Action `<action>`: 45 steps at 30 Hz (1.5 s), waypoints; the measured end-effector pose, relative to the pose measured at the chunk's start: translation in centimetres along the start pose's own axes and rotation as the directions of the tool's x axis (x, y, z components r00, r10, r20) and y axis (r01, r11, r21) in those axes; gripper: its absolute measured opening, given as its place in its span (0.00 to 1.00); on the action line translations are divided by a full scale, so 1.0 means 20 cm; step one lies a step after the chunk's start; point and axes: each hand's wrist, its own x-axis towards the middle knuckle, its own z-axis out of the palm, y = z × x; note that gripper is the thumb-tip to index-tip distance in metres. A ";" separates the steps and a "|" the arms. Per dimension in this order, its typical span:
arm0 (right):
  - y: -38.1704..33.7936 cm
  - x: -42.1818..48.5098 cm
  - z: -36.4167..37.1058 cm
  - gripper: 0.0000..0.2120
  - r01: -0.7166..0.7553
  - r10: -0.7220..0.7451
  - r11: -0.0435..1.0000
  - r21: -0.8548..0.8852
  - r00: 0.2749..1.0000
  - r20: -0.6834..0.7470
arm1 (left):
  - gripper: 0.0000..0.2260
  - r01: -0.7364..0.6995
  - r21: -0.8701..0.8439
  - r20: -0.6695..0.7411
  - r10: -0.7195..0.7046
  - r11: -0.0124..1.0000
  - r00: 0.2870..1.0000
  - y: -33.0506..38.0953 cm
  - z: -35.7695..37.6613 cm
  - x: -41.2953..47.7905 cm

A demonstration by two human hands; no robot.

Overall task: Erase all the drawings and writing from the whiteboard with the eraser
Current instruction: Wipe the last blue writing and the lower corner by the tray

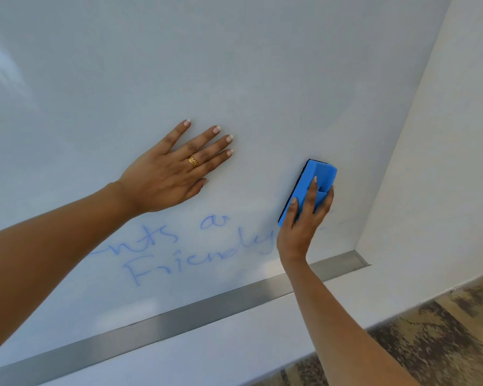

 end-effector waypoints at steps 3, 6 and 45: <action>-0.03 -0.02 0.01 0.23 -0.029 0.029 0.999 0.015 1.000 0.003 | 0.24 0.001 -0.012 0.005 -0.001 1.000 1.000 0.00 0.00 0.00; -0.07 -0.07 0.03 0.23 -0.022 0.021 0.999 0.037 1.000 0.018 | 0.25 0.003 -0.019 0.007 -0.003 1.000 1.000 0.00 -0.01 0.00; -1.04 -1.30 0.70 0.21 0.162 -0.167 0.986 0.041 0.936 0.308 | 0.24 0.078 -0.105 0.019 -0.077 0.991 0.997 -0.33 -0.05 -1.11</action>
